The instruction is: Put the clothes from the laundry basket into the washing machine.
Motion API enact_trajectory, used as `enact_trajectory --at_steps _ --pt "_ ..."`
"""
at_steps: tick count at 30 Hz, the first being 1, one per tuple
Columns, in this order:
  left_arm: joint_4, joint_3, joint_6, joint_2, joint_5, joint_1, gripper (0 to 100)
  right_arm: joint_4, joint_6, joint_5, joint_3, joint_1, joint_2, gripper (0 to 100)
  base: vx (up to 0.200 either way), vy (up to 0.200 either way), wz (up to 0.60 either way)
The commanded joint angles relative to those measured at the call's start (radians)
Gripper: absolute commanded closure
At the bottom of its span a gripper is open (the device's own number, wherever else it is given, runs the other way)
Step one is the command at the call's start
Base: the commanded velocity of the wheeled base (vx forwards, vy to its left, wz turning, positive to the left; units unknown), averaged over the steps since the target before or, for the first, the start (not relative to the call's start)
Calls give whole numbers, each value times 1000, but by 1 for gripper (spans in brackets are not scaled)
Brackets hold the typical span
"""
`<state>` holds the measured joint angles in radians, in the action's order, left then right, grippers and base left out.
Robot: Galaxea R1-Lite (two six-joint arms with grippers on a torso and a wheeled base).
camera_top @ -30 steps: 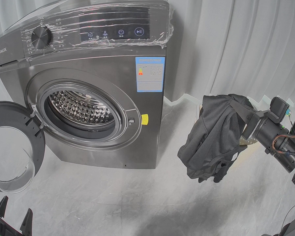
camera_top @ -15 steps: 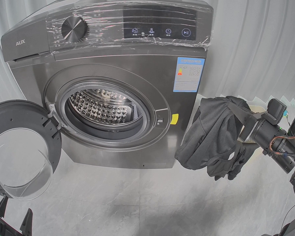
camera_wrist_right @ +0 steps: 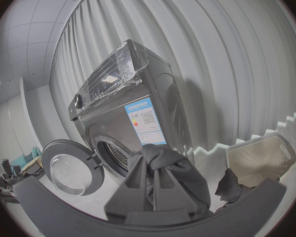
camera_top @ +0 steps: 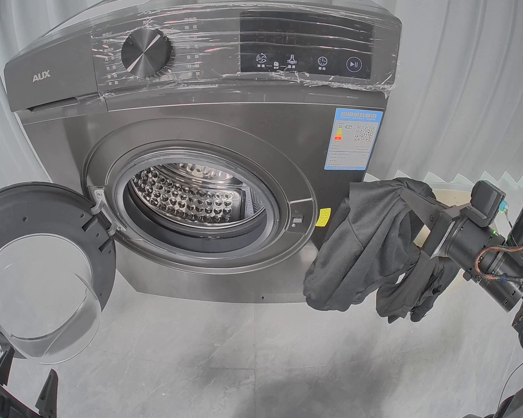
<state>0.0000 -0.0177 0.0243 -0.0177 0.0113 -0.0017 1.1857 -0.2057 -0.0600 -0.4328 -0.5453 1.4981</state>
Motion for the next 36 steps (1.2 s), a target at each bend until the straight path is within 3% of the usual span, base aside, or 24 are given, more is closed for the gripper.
enact_trajectory --at_steps 1,9,33,36 --pt "0 16 0 16 -1 0 0 2 0 0 2 -1 7 100 0 200 0" --pt "0 16 2 16 -1 0 0 2 0 0 3 -1 11 100 0 200 0" --pt "0 16 0 16 1 0 0 2 0 2 20 -12 13 100 0 0 0" --pt "0 16 0 16 1 0 0 2 0 2 22 -13 13 100 0 200 0"
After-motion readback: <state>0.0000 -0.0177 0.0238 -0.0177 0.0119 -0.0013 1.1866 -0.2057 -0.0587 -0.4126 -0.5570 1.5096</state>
